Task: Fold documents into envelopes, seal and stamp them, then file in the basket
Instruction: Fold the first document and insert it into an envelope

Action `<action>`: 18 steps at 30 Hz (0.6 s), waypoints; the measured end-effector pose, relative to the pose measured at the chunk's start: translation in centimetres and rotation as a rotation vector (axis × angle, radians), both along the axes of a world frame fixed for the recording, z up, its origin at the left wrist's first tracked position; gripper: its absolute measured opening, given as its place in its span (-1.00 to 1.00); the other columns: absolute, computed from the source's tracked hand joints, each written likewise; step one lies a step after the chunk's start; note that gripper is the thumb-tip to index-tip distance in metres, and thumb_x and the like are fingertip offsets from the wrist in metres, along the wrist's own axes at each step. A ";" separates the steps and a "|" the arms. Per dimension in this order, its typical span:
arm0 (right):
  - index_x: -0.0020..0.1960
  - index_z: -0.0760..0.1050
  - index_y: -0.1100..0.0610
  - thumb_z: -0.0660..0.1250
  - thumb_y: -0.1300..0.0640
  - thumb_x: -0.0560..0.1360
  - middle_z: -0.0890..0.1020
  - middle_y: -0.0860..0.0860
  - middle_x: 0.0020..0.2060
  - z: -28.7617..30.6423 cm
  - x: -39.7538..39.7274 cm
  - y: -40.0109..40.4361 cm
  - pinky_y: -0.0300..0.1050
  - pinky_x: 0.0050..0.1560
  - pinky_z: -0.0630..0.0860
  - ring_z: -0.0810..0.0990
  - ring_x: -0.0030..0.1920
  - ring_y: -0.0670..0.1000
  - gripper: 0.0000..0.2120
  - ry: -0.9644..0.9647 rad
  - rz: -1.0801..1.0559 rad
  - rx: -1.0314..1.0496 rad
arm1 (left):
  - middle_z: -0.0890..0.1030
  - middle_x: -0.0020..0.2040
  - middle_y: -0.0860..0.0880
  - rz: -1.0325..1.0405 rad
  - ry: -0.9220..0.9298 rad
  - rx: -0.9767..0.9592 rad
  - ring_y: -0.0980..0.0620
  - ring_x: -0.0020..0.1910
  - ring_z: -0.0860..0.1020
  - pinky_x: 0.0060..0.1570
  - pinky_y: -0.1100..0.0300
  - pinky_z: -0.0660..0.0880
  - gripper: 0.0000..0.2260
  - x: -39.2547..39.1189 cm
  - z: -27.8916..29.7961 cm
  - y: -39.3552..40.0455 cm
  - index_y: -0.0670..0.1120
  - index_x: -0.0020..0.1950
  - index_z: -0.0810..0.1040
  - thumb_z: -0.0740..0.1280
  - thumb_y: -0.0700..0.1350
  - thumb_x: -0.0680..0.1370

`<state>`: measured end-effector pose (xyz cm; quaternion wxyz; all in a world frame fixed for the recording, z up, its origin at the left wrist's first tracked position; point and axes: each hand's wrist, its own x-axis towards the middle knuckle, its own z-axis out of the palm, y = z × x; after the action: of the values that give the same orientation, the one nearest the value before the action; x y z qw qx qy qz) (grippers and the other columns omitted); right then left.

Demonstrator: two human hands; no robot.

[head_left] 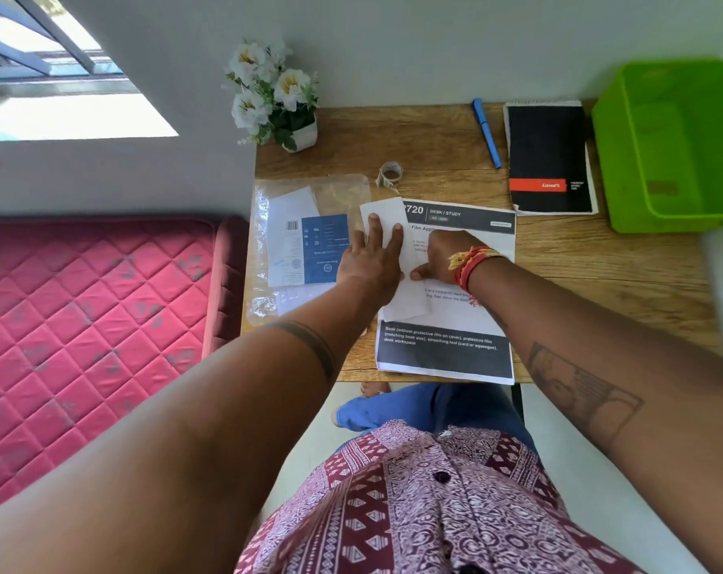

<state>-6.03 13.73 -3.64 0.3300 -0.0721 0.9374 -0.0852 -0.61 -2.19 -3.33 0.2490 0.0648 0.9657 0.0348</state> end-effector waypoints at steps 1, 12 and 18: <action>0.18 0.53 0.18 0.54 -0.27 0.36 0.66 0.17 0.08 0.0 0.2 0.2 -0.07 -0.08 0.40 0.55 -0.10 0.16 -0.37 -0.001 0.011 0.013 | -0.23 0.67 -0.21 0.004 0.001 0.004 -0.36 0.62 -0.05 0.49 -0.23 0.26 -0.22 0.0 0.0 0.0 0.03 0.70 -0.16 0.29 0.10 0.67; 0.16 0.48 0.13 0.57 -0.31 0.28 0.65 0.15 0.03 0.5 2.3 1.1 0.03 0.04 0.57 0.58 -0.06 0.18 -0.32 -0.056 0.114 0.077 | -0.26 0.67 -0.20 0.015 -0.013 0.021 -0.36 0.62 -0.08 0.50 -0.23 0.25 -0.24 -0.1 0.0 -0.1 0.03 0.70 -0.17 0.27 0.10 0.68; 0.18 0.44 0.09 0.59 -0.29 0.27 0.62 0.12 0.07 1.5 3.4 1.0 0.13 0.15 0.56 0.57 0.09 0.23 -0.31 -0.055 0.151 0.104 | -0.26 0.67 -0.20 0.016 -0.020 0.030 -0.34 0.62 -0.06 0.51 -0.23 0.23 -0.24 0.0 0.5 0.0 0.03 0.70 -0.17 0.27 0.10 0.68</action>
<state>-2.59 14.75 -2.17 0.3646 -0.1230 0.9229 -0.0131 -0.59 -2.18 -2.86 0.2574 0.0606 0.9630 0.0521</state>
